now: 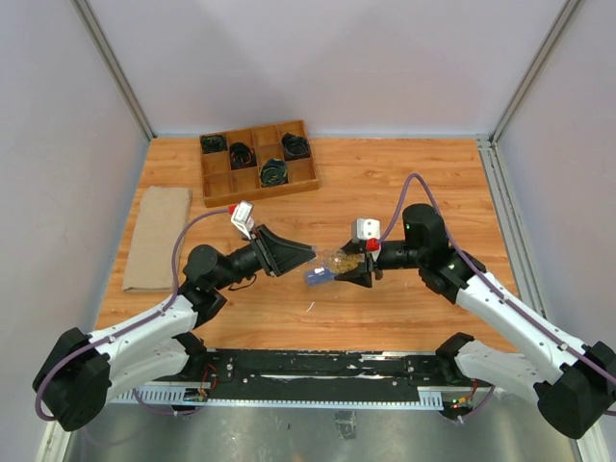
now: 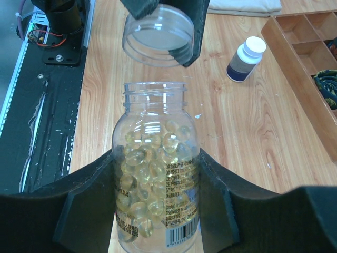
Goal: Sort the pills into containers
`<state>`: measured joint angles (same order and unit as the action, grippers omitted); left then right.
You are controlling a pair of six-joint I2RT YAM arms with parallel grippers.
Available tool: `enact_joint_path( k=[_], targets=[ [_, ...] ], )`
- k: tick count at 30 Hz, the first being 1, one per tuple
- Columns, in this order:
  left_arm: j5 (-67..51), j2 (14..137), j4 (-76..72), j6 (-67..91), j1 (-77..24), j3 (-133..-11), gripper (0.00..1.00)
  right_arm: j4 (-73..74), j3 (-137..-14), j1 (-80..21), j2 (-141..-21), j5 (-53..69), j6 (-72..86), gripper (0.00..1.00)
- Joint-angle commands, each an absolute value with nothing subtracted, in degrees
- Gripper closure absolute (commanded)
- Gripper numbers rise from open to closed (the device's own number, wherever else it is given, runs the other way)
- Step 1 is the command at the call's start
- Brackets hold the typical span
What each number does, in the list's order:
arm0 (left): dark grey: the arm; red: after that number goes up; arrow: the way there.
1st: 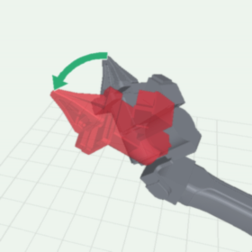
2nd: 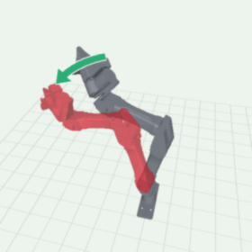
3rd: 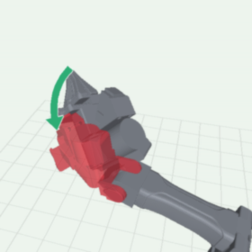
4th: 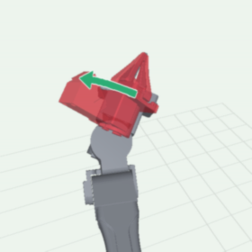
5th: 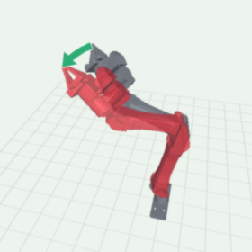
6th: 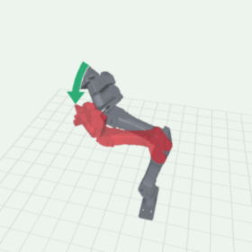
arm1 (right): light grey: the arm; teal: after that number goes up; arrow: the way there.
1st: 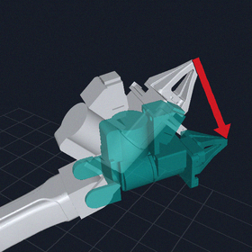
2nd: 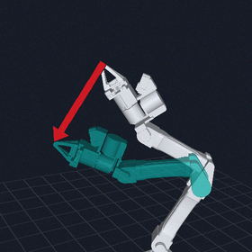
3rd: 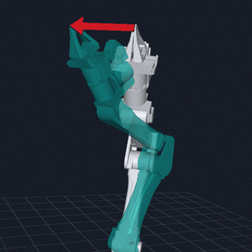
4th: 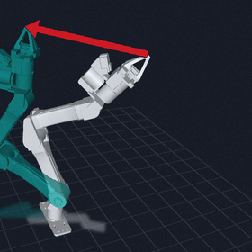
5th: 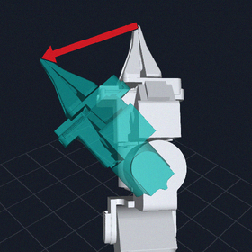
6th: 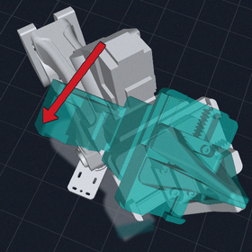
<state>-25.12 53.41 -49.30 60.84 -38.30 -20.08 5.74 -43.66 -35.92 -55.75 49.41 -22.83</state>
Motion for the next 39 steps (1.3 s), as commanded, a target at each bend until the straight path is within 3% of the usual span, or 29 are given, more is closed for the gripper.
enact_joint_path(
  k=[1, 39],
  targets=[
    [-23.64, 54.5, -51.24, 59.73, -39.98, -20.55, 0.67, 6.09, -45.73, -37.19, -55.81, 48.89, -24.21, 0.87],
    [-16.65, 55.56, -38.98, 54.46, -45.95, -24.5, 0.67, 11.31, -48.44, -40.21, -58.87, 40.03, -28.87, 0.89]
  ],
)
